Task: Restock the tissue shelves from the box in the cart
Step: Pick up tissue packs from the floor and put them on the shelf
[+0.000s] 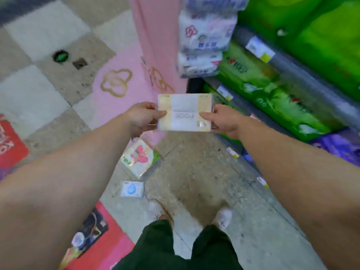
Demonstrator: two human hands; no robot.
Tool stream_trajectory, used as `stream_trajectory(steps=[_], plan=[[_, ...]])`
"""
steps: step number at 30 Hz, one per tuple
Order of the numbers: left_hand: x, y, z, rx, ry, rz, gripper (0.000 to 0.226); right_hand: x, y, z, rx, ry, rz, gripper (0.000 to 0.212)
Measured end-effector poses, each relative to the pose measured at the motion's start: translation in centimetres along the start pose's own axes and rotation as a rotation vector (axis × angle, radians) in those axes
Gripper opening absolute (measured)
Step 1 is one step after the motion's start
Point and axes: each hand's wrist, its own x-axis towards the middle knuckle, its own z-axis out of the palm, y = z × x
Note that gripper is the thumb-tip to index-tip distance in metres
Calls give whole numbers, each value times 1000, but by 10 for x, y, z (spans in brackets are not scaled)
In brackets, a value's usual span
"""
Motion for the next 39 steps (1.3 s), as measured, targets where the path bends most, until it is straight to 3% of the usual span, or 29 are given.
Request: stream_trajectory(steps=[3, 11, 14, 17, 22, 24, 27, 32, 39], plan=[[-33, 41, 61, 94, -99, 118, 11, -68, 1, -53, 66, 146, -50, 9], [-145, 81, 271, 289, -336, 384, 5, -282, 75, -192, 215, 431, -165, 6], [-197, 85, 375, 382, -487, 502, 15, -382, 120, -251, 224, 613, -222, 13], [-250, 90, 474, 487, -605, 685, 31, -481, 159, -298, 204, 817, -258, 6], [-324, 92, 599, 528, -773, 898, 6, -596, 204, -343, 157, 1099, -241, 9], [-340, 95, 630, 545, -802, 941, 6, -619, 216, -363, 124, 1165, -210, 11], [-343, 106, 656, 552, -815, 959, 7, -627, 219, -393, 99, 1208, -187, 39], [-321, 154, 672, 492, -763, 996, 4, -602, 183, -439, 85, 1220, -291, 22], [-289, 227, 687, 431, -560, 1142, 12, -556, 121, -501, 11, 1283, -381, 23]])
